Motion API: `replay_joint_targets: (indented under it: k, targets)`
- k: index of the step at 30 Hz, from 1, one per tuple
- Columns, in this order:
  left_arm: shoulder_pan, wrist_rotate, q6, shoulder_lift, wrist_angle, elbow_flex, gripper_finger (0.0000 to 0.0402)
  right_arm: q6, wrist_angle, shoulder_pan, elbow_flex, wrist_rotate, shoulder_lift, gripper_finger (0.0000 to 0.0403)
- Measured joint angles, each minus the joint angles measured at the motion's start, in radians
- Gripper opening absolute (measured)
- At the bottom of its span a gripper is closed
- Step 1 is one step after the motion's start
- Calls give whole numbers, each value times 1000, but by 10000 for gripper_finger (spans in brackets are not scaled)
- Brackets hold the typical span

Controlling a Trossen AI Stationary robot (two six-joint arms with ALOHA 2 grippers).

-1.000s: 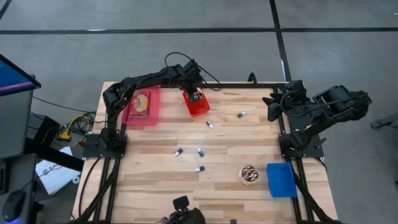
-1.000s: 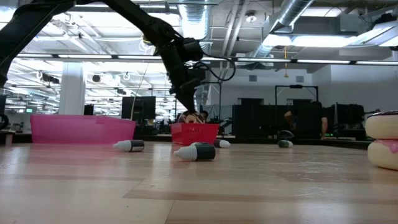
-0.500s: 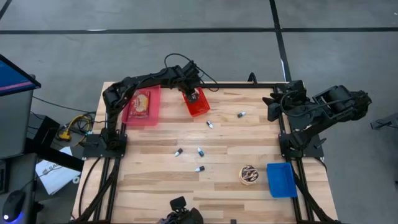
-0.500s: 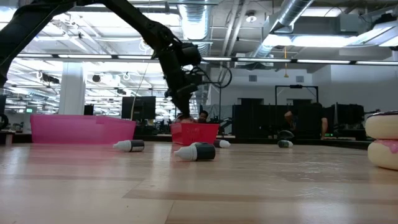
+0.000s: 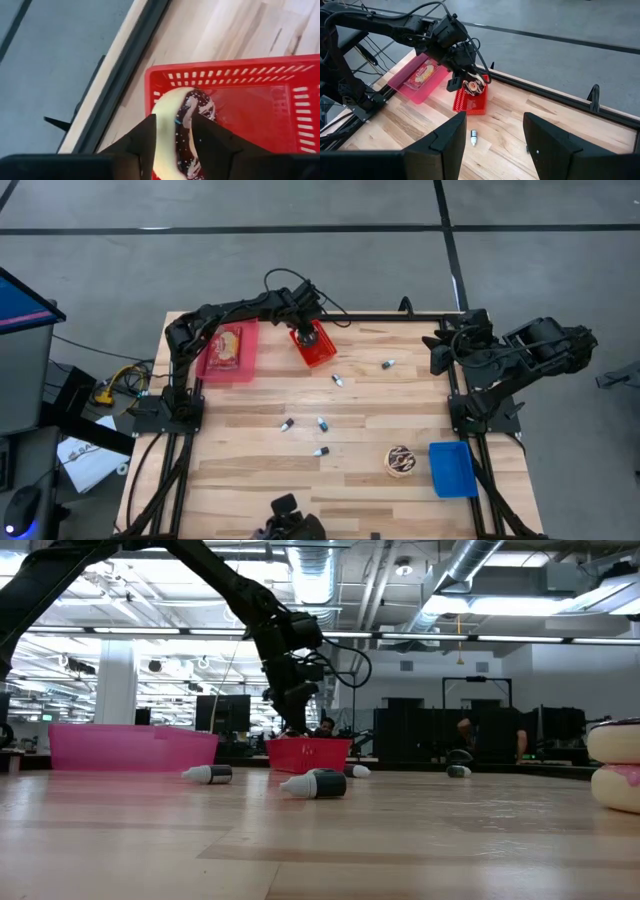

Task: Pick & Place Food Item
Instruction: Put the left black donut into the red bin, then put the black donut into the red bin

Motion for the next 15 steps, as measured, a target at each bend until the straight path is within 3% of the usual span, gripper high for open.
replay_joint_targets:
  k: [10, 15]
  targets:
    - [6, 28, 21, -75, 14, -1, 145, 9, 0, 0, 0, 0, 0, 188]
    - [-5, 180, -80, -169, 17, -76, 143, 26, 0, 1, 0, 2, 0, 188]
